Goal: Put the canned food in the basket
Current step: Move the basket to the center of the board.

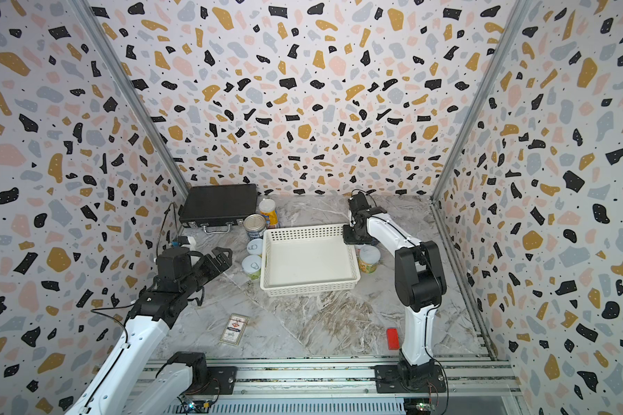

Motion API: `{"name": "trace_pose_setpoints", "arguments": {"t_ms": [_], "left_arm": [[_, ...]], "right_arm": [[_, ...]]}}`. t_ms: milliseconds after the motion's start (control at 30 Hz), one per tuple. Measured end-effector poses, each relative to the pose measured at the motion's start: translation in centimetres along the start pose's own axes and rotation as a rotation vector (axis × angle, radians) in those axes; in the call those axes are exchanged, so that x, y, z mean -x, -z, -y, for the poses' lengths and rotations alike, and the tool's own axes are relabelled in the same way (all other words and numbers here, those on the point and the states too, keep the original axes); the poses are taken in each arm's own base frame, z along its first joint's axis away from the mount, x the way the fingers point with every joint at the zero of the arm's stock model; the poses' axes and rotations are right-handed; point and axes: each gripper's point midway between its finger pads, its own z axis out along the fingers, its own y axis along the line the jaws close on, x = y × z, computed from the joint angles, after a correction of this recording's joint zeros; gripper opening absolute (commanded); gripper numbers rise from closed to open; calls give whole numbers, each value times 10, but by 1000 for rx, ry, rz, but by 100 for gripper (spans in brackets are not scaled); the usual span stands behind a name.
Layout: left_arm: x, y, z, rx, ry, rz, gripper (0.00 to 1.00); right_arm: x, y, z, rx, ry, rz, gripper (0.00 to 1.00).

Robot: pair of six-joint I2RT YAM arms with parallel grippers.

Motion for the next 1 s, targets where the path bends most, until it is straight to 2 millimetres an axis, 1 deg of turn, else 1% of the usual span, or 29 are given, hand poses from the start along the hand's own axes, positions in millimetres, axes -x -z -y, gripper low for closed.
{"name": "trace_pose_setpoints", "arguments": {"t_ms": [100,200,333,433,633,767,867,1000], "left_arm": [[2,1,0,2,0,3,100],[2,1,0,5,1,5,100],[3,1,-1,8,3,7,100],[3,1,-2,11,3,8,100],[3,1,-2,15,3,11,100],[4,1,-3,20,4,16,99],[5,2,-3,21,4,21,100],[6,4,-2,16,4,28,100]], "right_arm": [[-9,9,-1,-4,3,-1,2],[-23,24,-1,1,0,5,2],[-50,46,1,19,-13,10,1],[-68,56,2,32,-21,13,0],[-107,62,4,73,-57,10,0],[-126,61,2,111,-87,12,0],[-134,61,-3,135,-99,14,0],[-138,59,-12,165,-99,19,0]]}}
